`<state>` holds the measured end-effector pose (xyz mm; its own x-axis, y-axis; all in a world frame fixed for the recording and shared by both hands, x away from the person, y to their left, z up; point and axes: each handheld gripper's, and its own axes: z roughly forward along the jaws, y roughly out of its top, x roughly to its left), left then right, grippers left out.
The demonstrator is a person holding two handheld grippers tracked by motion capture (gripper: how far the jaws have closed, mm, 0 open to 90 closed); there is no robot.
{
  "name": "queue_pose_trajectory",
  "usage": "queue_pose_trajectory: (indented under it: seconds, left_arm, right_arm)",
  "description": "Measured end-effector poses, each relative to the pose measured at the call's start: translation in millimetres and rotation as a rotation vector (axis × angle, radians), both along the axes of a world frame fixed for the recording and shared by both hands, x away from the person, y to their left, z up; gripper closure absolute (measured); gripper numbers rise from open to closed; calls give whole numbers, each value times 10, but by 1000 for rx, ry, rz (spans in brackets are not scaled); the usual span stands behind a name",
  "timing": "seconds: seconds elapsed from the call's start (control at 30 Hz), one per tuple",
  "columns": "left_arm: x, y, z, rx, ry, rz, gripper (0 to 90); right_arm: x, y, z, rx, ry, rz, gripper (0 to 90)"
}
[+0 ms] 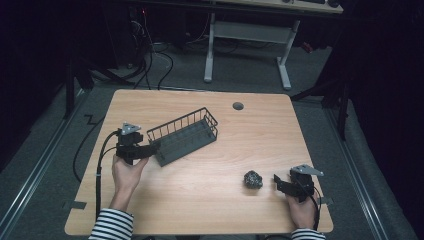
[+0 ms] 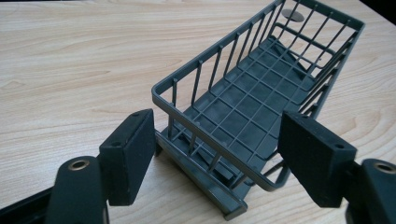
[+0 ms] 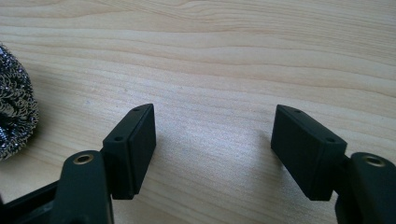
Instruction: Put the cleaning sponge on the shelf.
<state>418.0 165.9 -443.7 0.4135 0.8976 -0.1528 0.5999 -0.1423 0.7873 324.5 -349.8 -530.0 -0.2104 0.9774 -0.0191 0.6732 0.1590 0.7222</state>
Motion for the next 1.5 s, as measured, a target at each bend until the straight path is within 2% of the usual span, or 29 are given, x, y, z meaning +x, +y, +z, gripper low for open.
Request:
queue_pose_trajectory:
  seconds: [0.13,0.33,0.4,0.5,0.6,0.73,0.83,1.13,1.33,1.47,1.5]
  left_arm:
    - [48,-21,-43,2,15,14,294]
    - [88,-74,-67,15,24,3,306]
    - [100,-80,-78,10,29,1,331]
    - [112,-95,-102,31,39,4,350]
    - [107,-98,-116,51,34,7,405]
    - [102,-103,-117,47,27,4,441]
    - [97,-128,-105,49,22,-6,475]
    - [78,-281,-111,40,16,-44,475]
    - [92,-441,-93,74,23,-80,465]
    - [113,-564,-81,85,26,-106,464]
    - [116,-605,-81,77,28,-118,461]
  right_arm:
    - [0,0,0,0,0,0,313]
    - [0,1,0,0,0,0,313]
    - [0,0,0,-1,-1,1,313]
    - [0,1,-1,-1,-1,2,313]
    - [0,1,-1,-1,-1,2,313]
    - [0,1,-2,0,-3,2,313]
    - [0,1,-2,0,-3,2,313]
    - [0,1,-2,0,-3,2,313]
    - [0,1,-1,0,-3,2,312]
    - [-1,2,0,0,-1,3,312]
    - [-1,2,0,0,-1,5,311]
